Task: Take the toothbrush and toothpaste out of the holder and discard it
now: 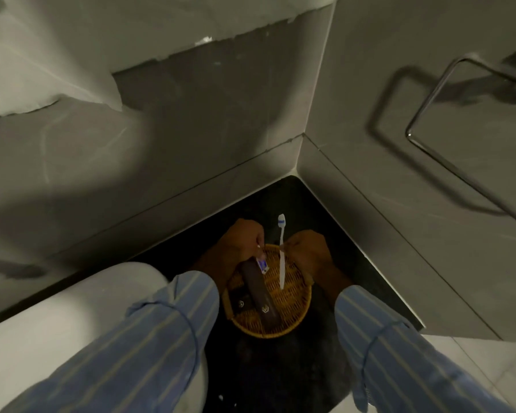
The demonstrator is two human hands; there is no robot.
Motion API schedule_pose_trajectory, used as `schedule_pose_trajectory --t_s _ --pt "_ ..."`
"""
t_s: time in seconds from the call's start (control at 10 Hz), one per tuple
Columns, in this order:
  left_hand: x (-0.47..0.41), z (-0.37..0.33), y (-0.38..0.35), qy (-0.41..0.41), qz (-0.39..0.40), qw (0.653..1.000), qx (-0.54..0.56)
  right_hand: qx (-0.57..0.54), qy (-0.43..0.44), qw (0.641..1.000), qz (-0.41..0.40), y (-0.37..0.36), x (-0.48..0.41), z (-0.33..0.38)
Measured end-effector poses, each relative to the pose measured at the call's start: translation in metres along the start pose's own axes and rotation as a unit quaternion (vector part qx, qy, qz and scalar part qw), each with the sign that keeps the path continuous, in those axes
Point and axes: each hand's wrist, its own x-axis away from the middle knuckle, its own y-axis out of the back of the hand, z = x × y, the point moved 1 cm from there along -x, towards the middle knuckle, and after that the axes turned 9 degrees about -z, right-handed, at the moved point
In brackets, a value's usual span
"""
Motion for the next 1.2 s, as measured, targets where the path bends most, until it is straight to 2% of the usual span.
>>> schedule_pose_trajectory --t_s 0.1,0.2,0.5,0.6,0.8,1.1,1.2 --pt "-0.005 0.002 -0.008 0.006 0.001 1.000 -0.006 -0.003 -0.006 1.000 -0.004 -0.004 -0.003 -0.004" --pt "-0.006 0.006 -0.019 0.011 -0.064 0.998 0.011 -0.010 0.001 1.000 -0.014 -0.009 -0.006 -0.009" --pt "-0.011 0.005 -0.029 0.014 -0.072 0.997 -0.031 -0.027 -0.015 0.999 -0.030 -0.020 -0.010 -0.020" --pt "-0.011 0.003 -0.031 -0.016 -0.098 0.989 -0.107 -0.031 -0.025 0.998 -0.038 -0.025 -0.012 -0.023" --pt "-0.012 0.001 -0.033 -0.051 -0.066 0.967 -0.242 -0.053 -0.041 0.996 -0.050 -0.031 -0.017 -0.028" --pt "0.001 -0.008 -0.035 -0.042 -0.091 0.972 -0.215 -0.090 -0.022 0.994 -0.053 -0.026 -0.008 -0.031" --pt "0.014 -0.009 -0.033 -0.052 -0.129 0.974 -0.181 -0.148 0.014 0.984 -0.098 -0.001 0.010 -0.029"
